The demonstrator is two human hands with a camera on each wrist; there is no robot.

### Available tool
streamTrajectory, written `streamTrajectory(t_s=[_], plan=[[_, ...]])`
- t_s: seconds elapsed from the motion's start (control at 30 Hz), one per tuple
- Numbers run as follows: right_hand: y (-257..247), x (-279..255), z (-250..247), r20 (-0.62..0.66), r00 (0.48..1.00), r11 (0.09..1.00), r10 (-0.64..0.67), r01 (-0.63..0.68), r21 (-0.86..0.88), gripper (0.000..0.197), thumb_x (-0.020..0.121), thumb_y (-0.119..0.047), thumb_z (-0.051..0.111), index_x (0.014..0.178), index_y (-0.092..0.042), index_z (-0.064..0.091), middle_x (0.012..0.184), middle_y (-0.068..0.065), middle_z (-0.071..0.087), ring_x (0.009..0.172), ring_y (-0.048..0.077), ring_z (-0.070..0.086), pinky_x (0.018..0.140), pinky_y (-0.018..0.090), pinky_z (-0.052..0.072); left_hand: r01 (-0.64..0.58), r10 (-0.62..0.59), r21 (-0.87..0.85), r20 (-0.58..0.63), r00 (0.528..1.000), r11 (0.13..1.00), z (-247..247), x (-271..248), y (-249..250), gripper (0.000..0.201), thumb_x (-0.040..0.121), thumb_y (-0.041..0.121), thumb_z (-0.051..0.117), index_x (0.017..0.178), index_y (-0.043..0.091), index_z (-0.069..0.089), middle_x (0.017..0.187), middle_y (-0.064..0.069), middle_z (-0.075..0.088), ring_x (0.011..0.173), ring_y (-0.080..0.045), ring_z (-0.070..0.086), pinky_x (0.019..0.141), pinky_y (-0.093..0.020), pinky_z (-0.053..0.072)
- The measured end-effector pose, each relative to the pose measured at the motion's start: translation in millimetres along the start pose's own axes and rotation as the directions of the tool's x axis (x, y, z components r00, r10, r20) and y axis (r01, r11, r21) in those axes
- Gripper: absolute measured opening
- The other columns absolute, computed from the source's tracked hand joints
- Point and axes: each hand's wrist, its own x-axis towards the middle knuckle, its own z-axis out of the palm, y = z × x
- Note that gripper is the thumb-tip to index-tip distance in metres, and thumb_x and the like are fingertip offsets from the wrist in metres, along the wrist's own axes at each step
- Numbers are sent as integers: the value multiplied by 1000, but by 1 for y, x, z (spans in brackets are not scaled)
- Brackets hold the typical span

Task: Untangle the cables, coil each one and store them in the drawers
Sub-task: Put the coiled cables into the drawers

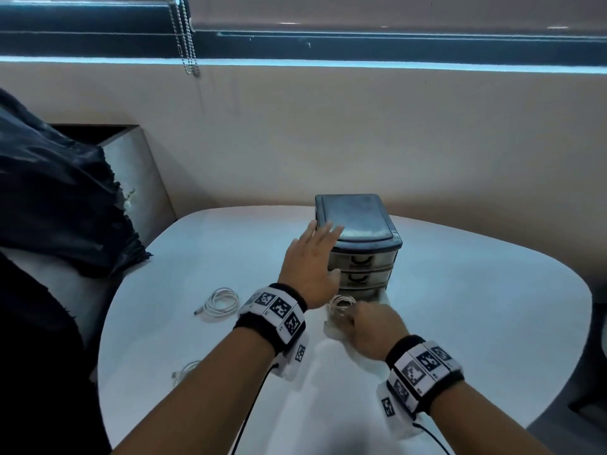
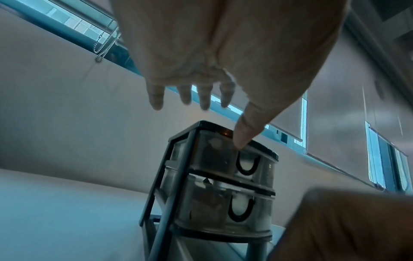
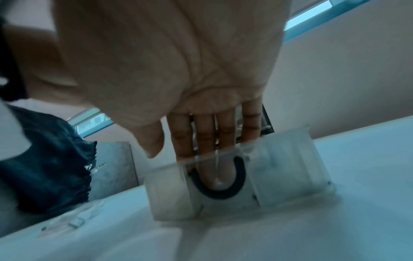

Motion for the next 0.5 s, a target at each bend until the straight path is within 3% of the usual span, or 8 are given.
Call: streamTrajectory(t_s=[0.07, 0.17, 0.23, 0.33, 0.4, 0.5], plan=[[-1, 3, 9, 11, 999, 998, -36, 37, -59, 48, 100, -54, 28, 106, -23, 64, 104, 5, 69, 96, 29, 65, 82, 35, 50, 16, -16, 3, 73, 997, 1000, 1, 1, 1, 72, 89, 18, 55, 154, 28, 24, 164, 6, 15, 151, -19, 9, 121, -42, 19], [0, 24, 24, -45, 999, 999, -13, 11, -50, 67, 88, -61, 9, 104, -25, 63, 107, 0, 69, 101, 24, 63, 84, 36, 48, 26, -22, -63, 61, 998, 998, 4, 0, -1, 70, 90, 11, 50, 153, 29, 27, 163, 10, 16, 151, -16, 13, 120, -35, 22], [1, 38, 30, 27, 999, 1000, 21, -21, -11, 66, 79, -59, 9, 108, -28, 59, 121, -1, 63, 114, 25, 56, 93, 40, 42, 45, -38, -100, 70, 997, 994, 1, 2, 0, 67, 91, 11, 48, 152, 31, 29, 162, 13, 16, 150, -12, 15, 119, -33, 24], [0, 47, 29, 141, 989, 991, 46, -63, 120, 69, 79, -61, 14, 129, -28, 48, 140, 3, 50, 128, 27, 44, 106, 45, 35, 56, -45, -104, 107, 993, 993, -4, 5, 1, 65, 93, 12, 46, 152, 32, 29, 162, 15, 16, 149, -10, 15, 119, -32, 24], [0, 47, 30, 115, 993, 988, 28, -45, 145, 74, 79, -67, 9, 133, -29, 42, 138, 3, 52, 126, 27, 47, 105, 46, 38, 62, -48, -95, 135, 990, 994, -7, 4, 2, 65, 94, 12, 46, 152, 34, 28, 162, 16, 15, 149, -9, 14, 119, -31, 23], [2, 38, 28, 100, 995, 987, 13, -29, 161, 66, 86, -69, 10, 116, -27, 51, 119, 2, 63, 113, 24, 57, 97, 43, 44, 81, -58, -142, 158, 986, 987, -10, 0, 0, 64, 96, 15, 48, 152, 36, 26, 162, 17, 15, 150, -8, 10, 119, -31, 19]])
